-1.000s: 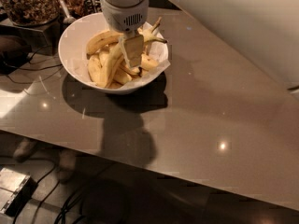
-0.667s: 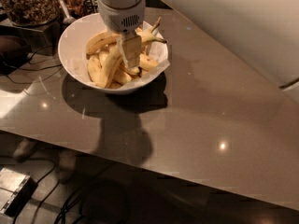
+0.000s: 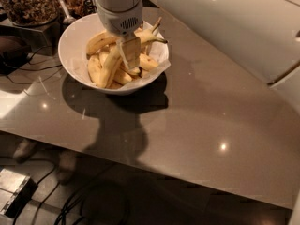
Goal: Pick banana from white bowl
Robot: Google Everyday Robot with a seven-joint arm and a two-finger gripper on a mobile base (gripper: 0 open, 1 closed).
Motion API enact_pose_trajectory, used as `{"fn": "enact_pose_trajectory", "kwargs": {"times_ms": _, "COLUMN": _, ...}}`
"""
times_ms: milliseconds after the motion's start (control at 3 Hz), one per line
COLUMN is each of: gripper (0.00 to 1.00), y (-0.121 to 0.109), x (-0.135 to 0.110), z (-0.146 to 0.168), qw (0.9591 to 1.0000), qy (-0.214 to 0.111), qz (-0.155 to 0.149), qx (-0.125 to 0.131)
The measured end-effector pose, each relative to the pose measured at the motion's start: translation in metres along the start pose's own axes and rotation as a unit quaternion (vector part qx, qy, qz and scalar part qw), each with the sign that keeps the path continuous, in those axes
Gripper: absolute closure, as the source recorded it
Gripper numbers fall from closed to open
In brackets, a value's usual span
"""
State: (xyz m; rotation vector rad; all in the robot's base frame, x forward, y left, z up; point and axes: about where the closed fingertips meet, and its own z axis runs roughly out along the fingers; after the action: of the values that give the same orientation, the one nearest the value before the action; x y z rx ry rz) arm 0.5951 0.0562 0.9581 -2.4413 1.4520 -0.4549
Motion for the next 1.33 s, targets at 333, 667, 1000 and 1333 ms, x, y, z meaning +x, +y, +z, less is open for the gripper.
{"fn": "enact_pose_trajectory", "kwargs": {"times_ms": 333, "gripper": 0.32, "y": 0.000, "x": 0.001, "z": 0.009, "qw": 1.0000, "qy": 0.001, "qz": -0.004, "qx": -0.008}}
{"fn": "enact_pose_trajectory", "kwargs": {"times_ms": 667, "gripper": 0.31, "y": 0.000, "x": 0.000, "z": 0.016, "qw": 0.9999, "qy": -0.002, "qz": -0.006, "qx": -0.012}}
{"fn": "enact_pose_trajectory", "kwargs": {"times_ms": 1000, "gripper": 0.49, "y": 0.003, "x": -0.001, "z": 0.023, "qw": 0.9998, "qy": -0.006, "qz": -0.008, "qx": -0.016}}
{"fn": "enact_pose_trajectory", "kwargs": {"times_ms": 1333, "gripper": 0.73, "y": 0.005, "x": -0.002, "z": 0.024, "qw": 0.9998, "qy": -0.006, "qz": -0.012, "qx": -0.017}}
